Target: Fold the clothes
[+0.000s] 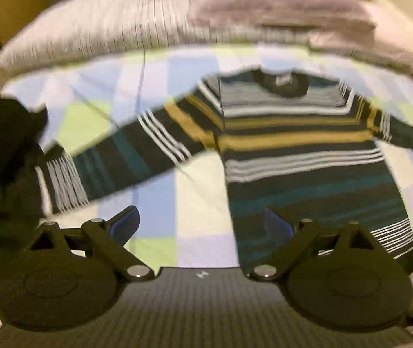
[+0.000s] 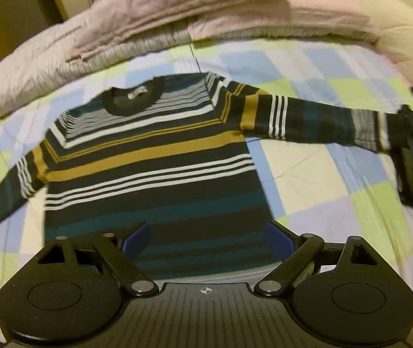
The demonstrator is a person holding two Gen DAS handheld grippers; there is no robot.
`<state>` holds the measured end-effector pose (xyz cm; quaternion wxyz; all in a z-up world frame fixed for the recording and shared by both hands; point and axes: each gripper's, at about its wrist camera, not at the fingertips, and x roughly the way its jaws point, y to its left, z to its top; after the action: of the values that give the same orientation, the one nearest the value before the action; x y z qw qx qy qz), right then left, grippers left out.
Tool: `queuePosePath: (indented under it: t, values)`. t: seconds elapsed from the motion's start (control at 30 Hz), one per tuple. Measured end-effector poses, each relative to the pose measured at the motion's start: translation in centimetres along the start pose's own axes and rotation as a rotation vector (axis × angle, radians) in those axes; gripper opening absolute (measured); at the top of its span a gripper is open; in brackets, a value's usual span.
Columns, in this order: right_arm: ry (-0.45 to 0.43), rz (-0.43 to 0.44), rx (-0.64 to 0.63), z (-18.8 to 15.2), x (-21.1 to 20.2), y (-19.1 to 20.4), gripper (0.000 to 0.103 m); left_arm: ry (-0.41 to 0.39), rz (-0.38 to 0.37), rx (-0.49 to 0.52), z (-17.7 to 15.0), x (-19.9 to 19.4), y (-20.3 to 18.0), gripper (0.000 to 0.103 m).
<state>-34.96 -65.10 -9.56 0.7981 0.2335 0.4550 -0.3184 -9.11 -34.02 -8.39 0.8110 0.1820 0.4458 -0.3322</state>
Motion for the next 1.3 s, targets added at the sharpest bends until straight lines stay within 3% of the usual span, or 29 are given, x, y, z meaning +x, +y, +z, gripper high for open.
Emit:
queuePosePath:
  t: [0.23,0.57,1.07,1.3]
  values:
    - [0.002,-0.049,0.042,-5.1,-5.4,6.3,0.089,-0.093,-0.038,0.131,-1.9,-4.3,2.6,0.091]
    - [-0.073,-0.085,0.023,-6.3,-10.7,8.4,0.089,-0.103,-0.112,0.111,-3.7,-6.5,1.5,0.091]
    - [-0.027,-0.049,-0.022,-10.3,-11.3,9.2,0.089,-0.017,-0.087,0.16,-5.1,-7.0,0.1,0.091]
    - [0.001,-0.055,-0.011,-12.2,-11.0,10.0,0.089,-0.015,-0.09,0.211,-5.5,-7.0,0.3,0.091]
